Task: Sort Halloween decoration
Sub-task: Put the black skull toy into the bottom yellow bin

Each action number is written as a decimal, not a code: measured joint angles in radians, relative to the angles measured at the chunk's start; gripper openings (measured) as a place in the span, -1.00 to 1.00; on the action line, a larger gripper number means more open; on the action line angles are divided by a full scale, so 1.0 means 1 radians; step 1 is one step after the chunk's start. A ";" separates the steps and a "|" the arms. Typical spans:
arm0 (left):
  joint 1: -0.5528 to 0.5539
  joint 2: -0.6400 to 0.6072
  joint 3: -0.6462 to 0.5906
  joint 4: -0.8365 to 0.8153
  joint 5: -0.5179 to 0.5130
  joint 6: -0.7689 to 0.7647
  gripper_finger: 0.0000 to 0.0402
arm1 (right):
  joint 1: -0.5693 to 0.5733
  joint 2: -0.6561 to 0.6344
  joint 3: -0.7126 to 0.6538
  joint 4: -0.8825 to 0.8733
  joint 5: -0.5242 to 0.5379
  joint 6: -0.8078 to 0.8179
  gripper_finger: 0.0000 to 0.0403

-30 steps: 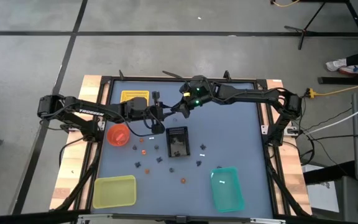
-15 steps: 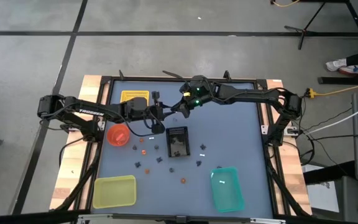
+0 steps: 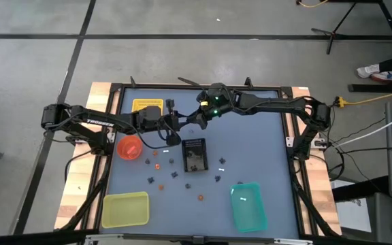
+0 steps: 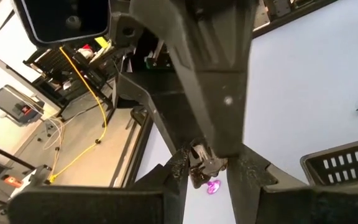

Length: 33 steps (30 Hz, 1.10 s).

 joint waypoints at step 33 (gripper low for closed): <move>-0.178 -0.268 0.000 -0.707 0.493 -0.973 -0.68 | -0.106 0.000 0.000 -0.315 -0.028 -0.348 -0.02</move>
